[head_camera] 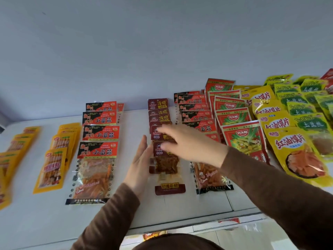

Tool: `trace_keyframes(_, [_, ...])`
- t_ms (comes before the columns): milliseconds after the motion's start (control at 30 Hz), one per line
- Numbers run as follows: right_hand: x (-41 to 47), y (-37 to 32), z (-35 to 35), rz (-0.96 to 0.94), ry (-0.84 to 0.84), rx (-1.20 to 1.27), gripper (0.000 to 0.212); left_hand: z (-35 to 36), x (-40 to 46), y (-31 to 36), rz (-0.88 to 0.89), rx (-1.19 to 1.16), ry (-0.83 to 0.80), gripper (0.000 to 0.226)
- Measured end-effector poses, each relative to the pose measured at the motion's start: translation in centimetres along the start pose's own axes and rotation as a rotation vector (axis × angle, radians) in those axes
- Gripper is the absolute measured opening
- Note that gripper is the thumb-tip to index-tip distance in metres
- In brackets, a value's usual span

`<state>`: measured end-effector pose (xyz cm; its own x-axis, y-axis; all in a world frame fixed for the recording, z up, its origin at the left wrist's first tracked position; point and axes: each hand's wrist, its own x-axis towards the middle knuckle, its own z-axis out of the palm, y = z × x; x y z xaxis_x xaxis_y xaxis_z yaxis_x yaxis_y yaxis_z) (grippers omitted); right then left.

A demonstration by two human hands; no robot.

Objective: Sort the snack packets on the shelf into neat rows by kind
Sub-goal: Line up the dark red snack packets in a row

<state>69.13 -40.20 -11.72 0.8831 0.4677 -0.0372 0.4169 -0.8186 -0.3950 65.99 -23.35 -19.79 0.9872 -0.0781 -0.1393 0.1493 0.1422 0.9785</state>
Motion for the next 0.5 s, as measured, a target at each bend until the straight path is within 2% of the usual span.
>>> trace_keyframes(67, [-1.6,0.4,2.2,-0.104,-0.059,-0.324,0.078,-0.1,0.3,0.0,-0.015,-0.021,0.014,0.053])
trace_keyframes(133, [-2.9,0.9,4.3,-0.12,-0.109,-0.449,0.089,-0.2,0.5,-0.1,-0.028,-0.008,0.018,0.055])
trace_keyframes(300, [-3.6,1.6,5.9,-0.115,-0.034,-0.464,0.087,0.2,0.4,0.1,-0.039,-0.041,0.025,0.05])
trace_keyframes(400, [-3.6,1.6,6.3,-0.1,-0.019,-0.441,0.086,0.5,0.4,-0.3,-0.033,-0.054,-0.023,0.03])
trace_keyframes(500, [-3.5,1.7,6.3,-0.105,-0.023,-0.426,0.086,0.4,0.4,-0.4,-0.043,-0.057,-0.012,0.026])
